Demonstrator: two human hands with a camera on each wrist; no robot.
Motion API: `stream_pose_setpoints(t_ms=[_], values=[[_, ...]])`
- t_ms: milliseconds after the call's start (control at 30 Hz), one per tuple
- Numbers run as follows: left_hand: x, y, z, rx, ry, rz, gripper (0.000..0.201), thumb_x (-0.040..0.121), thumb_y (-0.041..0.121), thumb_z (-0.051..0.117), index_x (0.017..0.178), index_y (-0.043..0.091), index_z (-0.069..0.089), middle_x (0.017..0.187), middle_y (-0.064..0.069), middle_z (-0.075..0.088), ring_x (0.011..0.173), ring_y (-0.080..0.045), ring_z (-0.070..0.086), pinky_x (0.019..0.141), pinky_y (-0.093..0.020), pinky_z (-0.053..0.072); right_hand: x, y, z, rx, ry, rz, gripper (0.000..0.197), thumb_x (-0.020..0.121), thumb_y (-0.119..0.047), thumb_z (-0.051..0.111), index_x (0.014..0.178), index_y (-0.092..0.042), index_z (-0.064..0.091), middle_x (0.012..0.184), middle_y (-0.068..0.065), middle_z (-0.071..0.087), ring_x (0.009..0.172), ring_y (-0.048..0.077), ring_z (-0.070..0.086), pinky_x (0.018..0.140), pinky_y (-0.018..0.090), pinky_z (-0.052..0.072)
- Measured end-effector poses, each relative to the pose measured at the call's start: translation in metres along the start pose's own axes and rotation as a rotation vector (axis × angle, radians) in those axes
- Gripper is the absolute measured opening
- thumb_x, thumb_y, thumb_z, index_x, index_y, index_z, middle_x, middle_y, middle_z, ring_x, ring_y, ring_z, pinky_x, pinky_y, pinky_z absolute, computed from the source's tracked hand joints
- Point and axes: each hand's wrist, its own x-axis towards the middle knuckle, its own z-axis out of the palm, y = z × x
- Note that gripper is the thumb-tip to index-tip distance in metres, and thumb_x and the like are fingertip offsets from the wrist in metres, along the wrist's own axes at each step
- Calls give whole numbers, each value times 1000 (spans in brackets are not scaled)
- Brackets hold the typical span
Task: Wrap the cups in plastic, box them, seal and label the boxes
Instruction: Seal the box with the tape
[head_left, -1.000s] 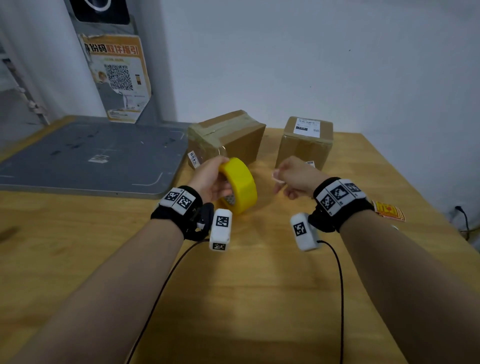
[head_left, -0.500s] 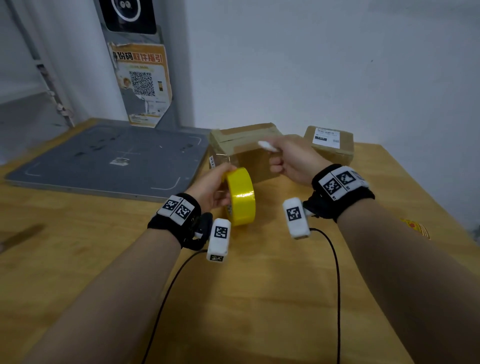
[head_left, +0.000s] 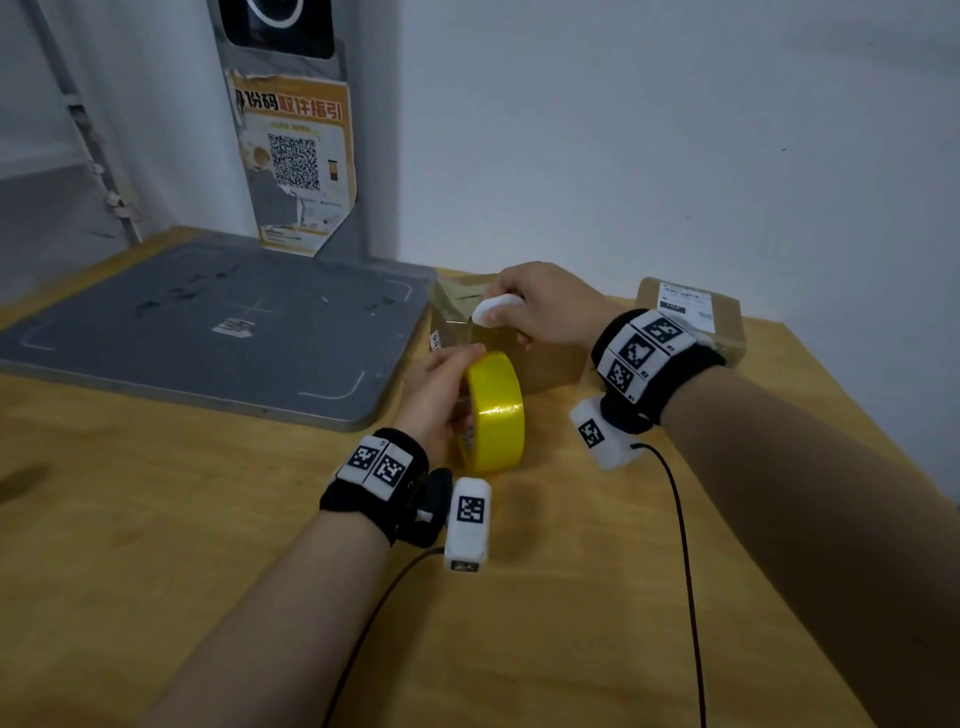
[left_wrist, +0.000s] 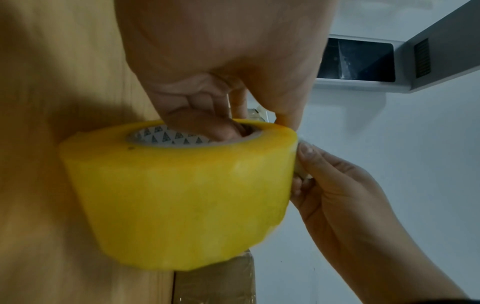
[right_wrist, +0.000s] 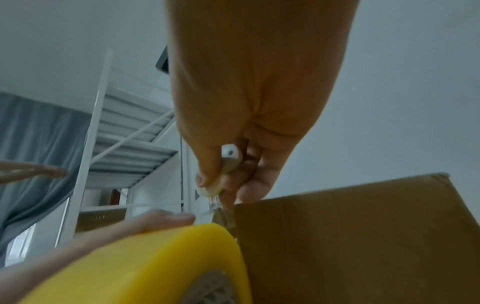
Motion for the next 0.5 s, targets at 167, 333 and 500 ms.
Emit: stream_pose_setpoints(t_ms=[167,333,500], values=[[-2,-10,1,-59,-11,51,21,90,37,75,104,23,70,79,-1,58,55,-11,54,47,-23,40,13,1,4,-249,-69,-66,21,94,-42,71,103,-23,72,100,-7,69,90,11,60,69,14,37],[-1,-10,-1,-55,-19,35,30,88,41,77,109,22,69,77,2,60,53,-9,55,46,-23,41,20,4,11,-284,-139,-135,16,89,-33,75,100,-20,74,96,-6,69,90,14,62,69,22,43],[-2,-9,-1,-20,-8,25,25,85,40,78,105,26,71,86,0,61,66,-13,57,51,-24,46,22,8,12,-273,-99,-135,13,93,-33,72,98,-21,73,96,-7,70,90,13,64,72,27,49]])
